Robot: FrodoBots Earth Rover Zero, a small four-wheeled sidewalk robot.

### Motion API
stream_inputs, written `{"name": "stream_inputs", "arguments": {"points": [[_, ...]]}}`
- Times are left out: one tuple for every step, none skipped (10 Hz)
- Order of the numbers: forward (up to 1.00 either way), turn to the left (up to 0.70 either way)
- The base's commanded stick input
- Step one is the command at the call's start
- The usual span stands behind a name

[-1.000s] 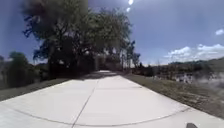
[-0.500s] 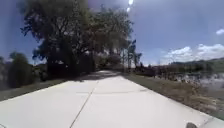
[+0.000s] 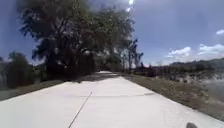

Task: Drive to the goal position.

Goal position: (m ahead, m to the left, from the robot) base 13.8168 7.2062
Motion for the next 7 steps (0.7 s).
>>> {"name": "stream_inputs", "arguments": {"points": [[0.70, 0.00], [0.70, 0.00], [0.70, 0.00], [0.70, 0.00], [0.70, 0.00], [0.70, 0.00], [0.70, 0.00]]}}
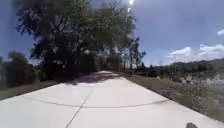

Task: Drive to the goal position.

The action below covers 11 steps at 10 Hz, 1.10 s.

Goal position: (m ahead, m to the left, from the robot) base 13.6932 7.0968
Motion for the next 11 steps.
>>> {"name": "stream_inputs", "arguments": {"points": [[0.70, 0.00], [0.70, 0.00], [0.70, 0.00], [0.70, 0.00], [0.70, 0.00], [0.70, 0.00], [0.70, 0.00], [0.70, 0.00], [0.70, 0.00], [0.70, 0.00], [0.70, 0.00]]}}
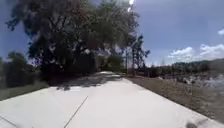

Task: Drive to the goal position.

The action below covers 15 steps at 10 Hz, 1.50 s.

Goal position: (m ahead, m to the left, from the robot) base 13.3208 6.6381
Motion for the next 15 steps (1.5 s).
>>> {"name": "stream_inputs", "arguments": {"points": [[0.70, 0.00], [0.70, 0.00], [0.70, 0.00], [0.70, 0.00], [0.70, 0.00], [0.70, 0.00], [0.70, 0.00], [0.70, 0.00], [0.70, 0.00], [0.70, 0.00], [0.70, 0.00], [0.70, 0.00], [0.70, 0.00], [0.70, 0.00], [0.70, 0.00]]}}
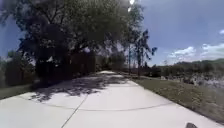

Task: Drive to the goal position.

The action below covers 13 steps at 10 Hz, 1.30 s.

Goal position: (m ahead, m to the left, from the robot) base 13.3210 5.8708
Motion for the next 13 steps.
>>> {"name": "stream_inputs", "arguments": {"points": [[0.70, 0.00], [0.70, 0.00], [0.70, 0.00], [0.70, 0.00], [0.70, 0.00], [0.70, 0.00], [0.70, 0.00], [0.70, 0.00], [0.70, 0.00], [0.70, 0.00], [0.70, 0.00], [0.70, 0.00], [0.70, 0.00]]}}
